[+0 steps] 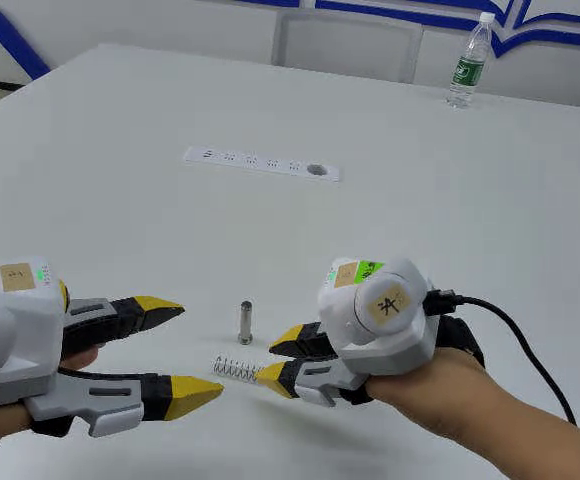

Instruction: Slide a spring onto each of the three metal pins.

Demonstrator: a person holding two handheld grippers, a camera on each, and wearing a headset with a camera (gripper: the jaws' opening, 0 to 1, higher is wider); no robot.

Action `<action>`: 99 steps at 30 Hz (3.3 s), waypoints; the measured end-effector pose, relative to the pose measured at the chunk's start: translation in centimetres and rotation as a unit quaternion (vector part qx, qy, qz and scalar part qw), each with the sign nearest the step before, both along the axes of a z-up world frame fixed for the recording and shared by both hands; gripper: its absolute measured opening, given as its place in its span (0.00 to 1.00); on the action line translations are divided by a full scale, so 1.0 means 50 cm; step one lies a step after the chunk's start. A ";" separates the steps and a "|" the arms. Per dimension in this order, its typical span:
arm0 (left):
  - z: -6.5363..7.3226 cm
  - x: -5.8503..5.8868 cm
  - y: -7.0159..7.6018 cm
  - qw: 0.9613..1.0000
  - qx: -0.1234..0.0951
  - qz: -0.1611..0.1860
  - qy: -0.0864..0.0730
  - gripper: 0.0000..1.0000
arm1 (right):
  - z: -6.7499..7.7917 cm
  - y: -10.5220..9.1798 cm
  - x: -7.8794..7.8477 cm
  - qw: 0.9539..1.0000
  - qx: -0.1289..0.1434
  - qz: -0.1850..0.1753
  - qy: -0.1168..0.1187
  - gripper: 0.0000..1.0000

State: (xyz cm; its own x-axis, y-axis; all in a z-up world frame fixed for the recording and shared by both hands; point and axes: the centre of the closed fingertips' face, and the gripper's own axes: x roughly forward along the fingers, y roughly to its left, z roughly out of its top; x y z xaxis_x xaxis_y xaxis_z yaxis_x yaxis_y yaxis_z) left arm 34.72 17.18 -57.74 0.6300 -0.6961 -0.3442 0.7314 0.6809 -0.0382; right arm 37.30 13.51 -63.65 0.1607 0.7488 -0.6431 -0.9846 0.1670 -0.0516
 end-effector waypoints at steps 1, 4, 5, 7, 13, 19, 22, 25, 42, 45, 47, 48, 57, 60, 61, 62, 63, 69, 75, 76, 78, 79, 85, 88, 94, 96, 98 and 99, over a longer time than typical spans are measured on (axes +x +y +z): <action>0.000 0.000 -0.001 1.000 0.000 0.000 0.000 0.59 | -0.006 0.001 0.000 1.000 -0.004 0.001 0.001 0.18; -0.002 -0.001 0.000 1.000 0.001 0.000 0.001 0.59 | -0.016 0.002 -0.001 1.000 -0.009 0.003 0.005 0.18; -0.002 -0.002 0.000 1.000 0.001 -0.001 0.001 0.59 | -0.019 0.003 -0.001 1.000 -0.010 0.003 0.006 0.17; -0.003 -0.002 -0.001 1.000 0.002 -0.001 0.002 0.59 | -0.025 0.004 -0.001 1.000 -0.013 0.004 0.008 0.17; -0.002 -0.003 -0.001 1.000 0.002 -0.001 0.002 0.59 | -0.042 0.011 0.000 1.000 -0.021 0.006 0.011 0.16; -0.004 -0.004 0.000 1.000 0.003 0.000 0.003 0.58 | -0.052 0.017 -0.001 1.000 -0.025 0.007 0.015 0.15; -0.006 -0.004 0.001 1.000 0.003 0.000 0.004 0.58 | -0.051 0.020 0.001 1.000 -0.022 0.007 0.016 0.14; -0.007 -0.004 0.003 1.000 0.003 0.001 0.005 0.58 | -0.052 0.020 -0.002 1.000 -0.022 0.008 0.020 0.12; -0.015 -0.011 -0.009 1.000 0.007 -0.012 0.010 0.56 | -0.023 -0.004 -0.039 0.999 -0.028 0.021 0.042 0.11; -0.016 -0.015 -0.019 1.000 0.008 -0.021 0.011 0.54 | 0.002 -0.009 -0.056 0.998 -0.028 0.046 0.037 0.11; -0.016 -0.017 -0.026 0.999 0.009 -0.028 0.012 0.53 | 0.016 -0.015 -0.064 0.997 -0.032 0.058 0.031 0.11; -0.016 -0.018 -0.028 0.999 0.009 -0.031 0.012 0.52 | 0.022 -0.016 -0.066 0.997 -0.032 0.062 0.029 0.11; -0.013 -0.027 -0.050 0.998 0.010 -0.056 0.011 0.44 | 0.063 -0.033 -0.080 0.995 -0.035 0.094 0.009 0.11; -0.013 -0.033 -0.057 0.998 0.010 -0.066 0.012 0.43 | 0.072 -0.035 -0.094 0.992 -0.032 0.118 0.007 0.11; -0.013 -0.035 -0.059 0.997 0.011 -0.071 0.012 0.42 | 0.075 -0.035 -0.096 0.992 -0.030 0.122 0.001 0.11; -0.012 -0.036 -0.061 0.997 0.011 -0.073 0.012 0.41 | 0.076 -0.036 -0.100 0.991 -0.031 0.127 0.002 0.11; -0.012 -0.038 -0.062 0.997 0.011 -0.076 0.012 0.40 | 0.077 -0.037 -0.106 0.990 -0.031 0.135 0.005 0.11; -0.012 -0.051 -0.080 0.995 0.009 -0.102 0.013 0.31 | 0.084 -0.038 -0.118 0.987 -0.030 0.156 0.003 0.11; -0.013 -0.064 -0.097 0.992 0.007 -0.126 0.013 0.22 | 0.090 -0.040 -0.128 0.984 -0.031 0.175 0.001 0.11; -0.014 -0.066 -0.099 0.991 0.008 -0.129 0.014 0.21 | 0.092 -0.040 -0.131 0.983 -0.030 0.180 0.001 0.11; -0.016 -0.068 -0.102 0.991 0.009 -0.133 0.015 0.20 | 0.092 -0.041 -0.133 0.983 -0.032 0.183 0.000 0.11; -0.016 -0.070 -0.104 0.991 0.010 -0.136 0.015 0.19 | 0.092 -0.041 -0.135 0.982 -0.032 0.187 0.001 0.11; -0.015 -0.077 -0.111 0.989 0.008 -0.148 0.014 0.14 | 0.095 -0.043 -0.136 0.981 -0.033 0.192 0.001 0.11; -0.013 -0.079 -0.112 0.988 0.003 -0.151 0.015 0.13 | 0.098 -0.045 -0.136 0.981 -0.032 0.194 0.001 0.11; -0.009 -0.080 -0.112 0.988 -0.003 -0.155 0.014 0.12 | 0.100 -0.045 -0.137 0.982 -0.025 0.189 0.007 0.12; -0.009 -0.081 -0.114 0.987 -0.005 -0.157 0.014 0.12 | 0.100 -0.045 -0.137 0.982 -0.025 0.186 0.011 0.12; -0.008 -0.081 -0.114 0.987 -0.006 -0.158 0.014 0.12 | 0.099 -0.045 -0.137 0.982 -0.023 0.184 0.013 0.12; -0.007 -0.081 -0.115 0.987 -0.007 -0.158 0.014 0.12 | 0.099 -0.045 -0.137 0.983 -0.023 0.183 0.015 0.12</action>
